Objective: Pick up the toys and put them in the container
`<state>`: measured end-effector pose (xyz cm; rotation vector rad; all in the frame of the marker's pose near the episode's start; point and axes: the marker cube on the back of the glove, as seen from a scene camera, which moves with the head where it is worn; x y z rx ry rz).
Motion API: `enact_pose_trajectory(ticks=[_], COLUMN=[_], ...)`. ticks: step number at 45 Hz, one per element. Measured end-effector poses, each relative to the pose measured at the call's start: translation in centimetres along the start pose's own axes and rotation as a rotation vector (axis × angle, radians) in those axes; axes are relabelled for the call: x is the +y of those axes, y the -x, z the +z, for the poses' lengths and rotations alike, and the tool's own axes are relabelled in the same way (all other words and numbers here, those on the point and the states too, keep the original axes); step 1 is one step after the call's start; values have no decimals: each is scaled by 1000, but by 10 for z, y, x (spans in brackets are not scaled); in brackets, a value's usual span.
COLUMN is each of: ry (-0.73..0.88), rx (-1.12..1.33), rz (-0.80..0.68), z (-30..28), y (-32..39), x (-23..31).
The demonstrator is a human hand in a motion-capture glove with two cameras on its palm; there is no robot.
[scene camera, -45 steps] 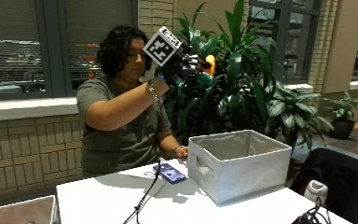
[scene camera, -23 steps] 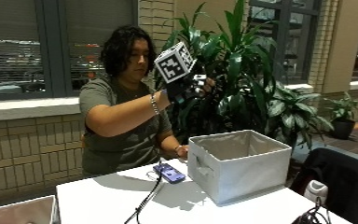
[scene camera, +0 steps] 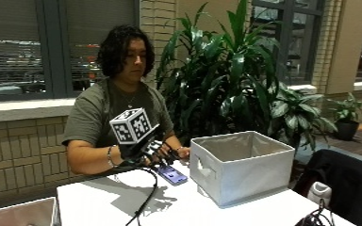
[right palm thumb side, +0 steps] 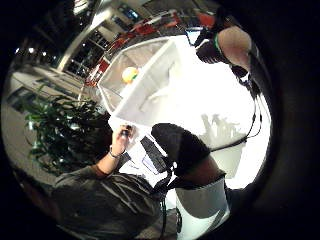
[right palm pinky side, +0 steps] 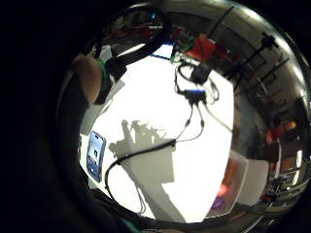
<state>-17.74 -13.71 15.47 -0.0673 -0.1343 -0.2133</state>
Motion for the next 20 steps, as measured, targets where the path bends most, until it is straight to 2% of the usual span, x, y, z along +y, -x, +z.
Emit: enact_pose_trajectory(ticks=[4, 10, 20], ry=[-5, -38, -107], rx=[-36, 54, 105], rz=[34, 81, 136], z=[21, 46, 51], y=[-13, -36, -58], x=[9, 11, 16])
